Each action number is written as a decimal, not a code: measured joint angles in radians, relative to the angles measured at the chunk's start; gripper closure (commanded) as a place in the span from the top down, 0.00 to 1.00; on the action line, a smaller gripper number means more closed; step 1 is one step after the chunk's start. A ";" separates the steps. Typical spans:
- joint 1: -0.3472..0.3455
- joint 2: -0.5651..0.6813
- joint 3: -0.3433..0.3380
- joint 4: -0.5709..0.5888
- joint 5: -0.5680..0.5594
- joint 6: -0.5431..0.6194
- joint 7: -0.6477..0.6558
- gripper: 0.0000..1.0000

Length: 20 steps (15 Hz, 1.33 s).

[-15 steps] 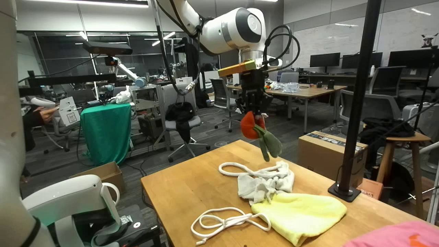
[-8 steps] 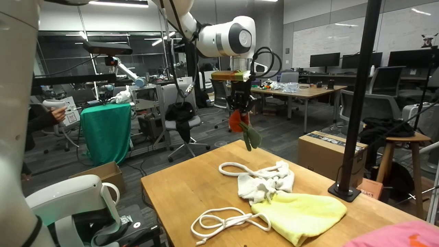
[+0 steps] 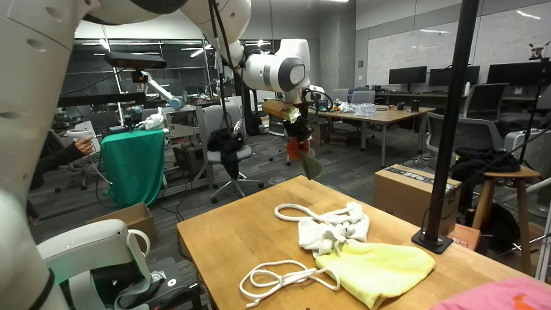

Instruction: Separate the objects on the table.

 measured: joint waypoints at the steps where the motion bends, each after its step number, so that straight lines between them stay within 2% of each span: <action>1: 0.011 0.014 0.000 -0.001 0.000 0.046 0.031 0.07; 7: 0.080 0.097 -0.015 -0.005 0.000 0.247 0.182 0.07; 11: 0.156 0.161 -0.073 -0.010 0.000 0.371 0.304 0.06; 16: 0.229 0.224 -0.138 -0.009 0.000 0.450 0.427 0.07; 17: 0.237 0.230 -0.145 -0.009 0.000 0.460 0.445 0.38; 18: 0.243 0.234 -0.151 -0.009 0.000 0.470 0.459 0.39; 20: 0.255 0.236 -0.164 -0.009 0.000 0.474 0.477 0.53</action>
